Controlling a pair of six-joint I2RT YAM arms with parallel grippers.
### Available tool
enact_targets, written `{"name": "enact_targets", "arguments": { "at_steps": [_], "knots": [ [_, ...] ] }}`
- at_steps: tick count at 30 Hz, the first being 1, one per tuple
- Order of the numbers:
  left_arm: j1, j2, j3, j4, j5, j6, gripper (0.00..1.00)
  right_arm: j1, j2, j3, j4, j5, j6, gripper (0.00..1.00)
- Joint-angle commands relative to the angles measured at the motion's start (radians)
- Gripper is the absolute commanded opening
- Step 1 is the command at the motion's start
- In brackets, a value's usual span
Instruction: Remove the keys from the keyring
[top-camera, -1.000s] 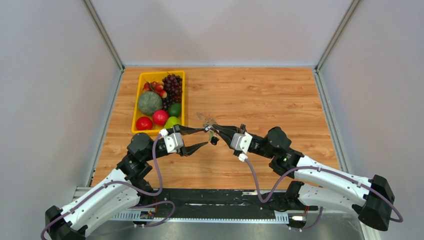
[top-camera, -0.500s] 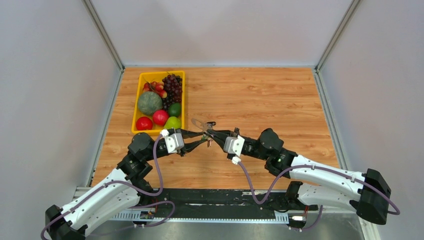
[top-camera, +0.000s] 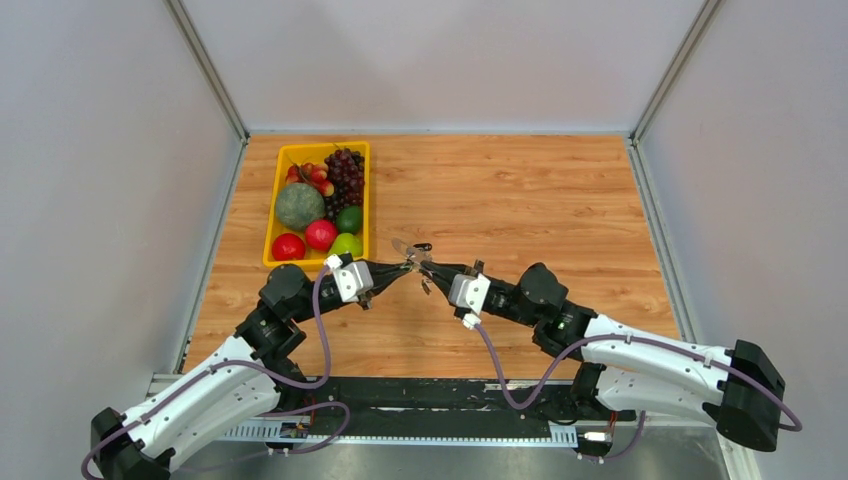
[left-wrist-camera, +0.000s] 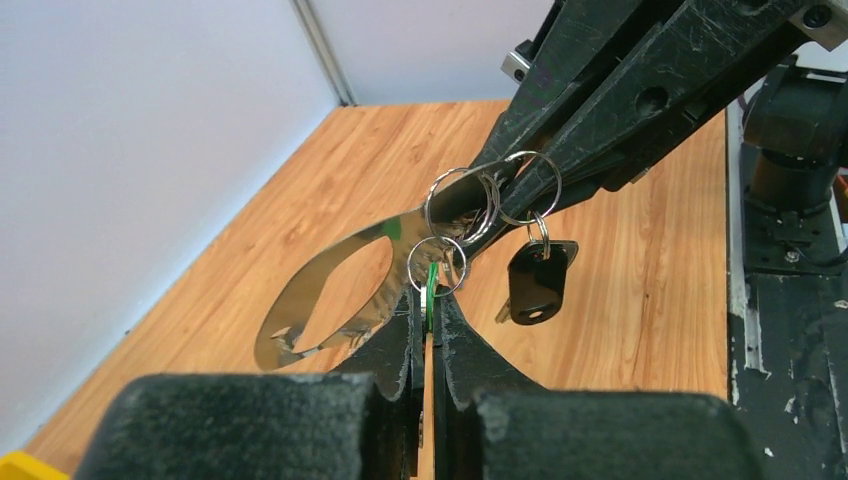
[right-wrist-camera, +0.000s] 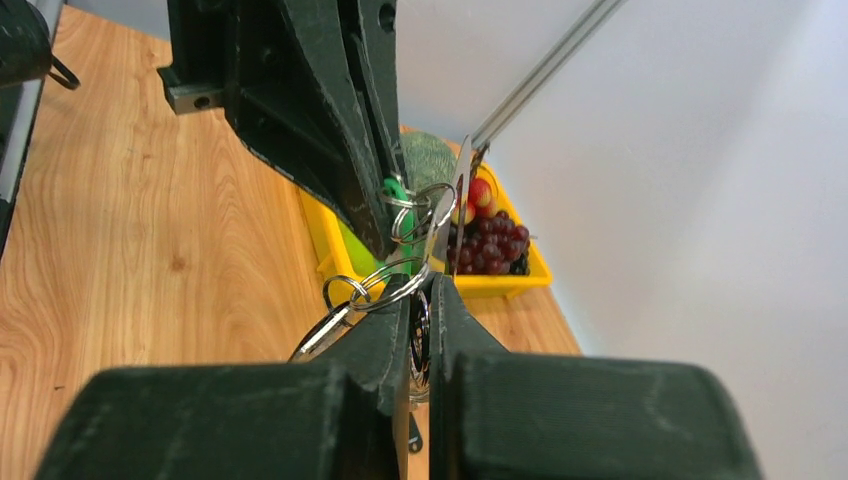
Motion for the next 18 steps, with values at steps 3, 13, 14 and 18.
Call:
{"name": "enact_targets", "arguments": {
  "at_steps": [3,13,14,18],
  "knots": [
    [0.003,0.01,0.023,-0.014,-0.038,0.022,0.0,0.006,-0.053,-0.057,0.003,0.105,0.073,0.19],
    [0.001,0.024,0.018,-0.017,0.017,0.045,0.0,0.006,-0.206,-0.182,-0.008,0.133,0.169,0.44],
    [0.001,0.025,0.018,-0.017,0.02,0.047,0.0,0.007,-0.216,-0.185,-0.01,0.128,0.174,0.44],
    [0.001,0.029,0.018,-0.043,0.086,0.105,0.0,0.006,-0.233,-0.177,-0.014,0.114,0.198,0.4]
  ]
}}
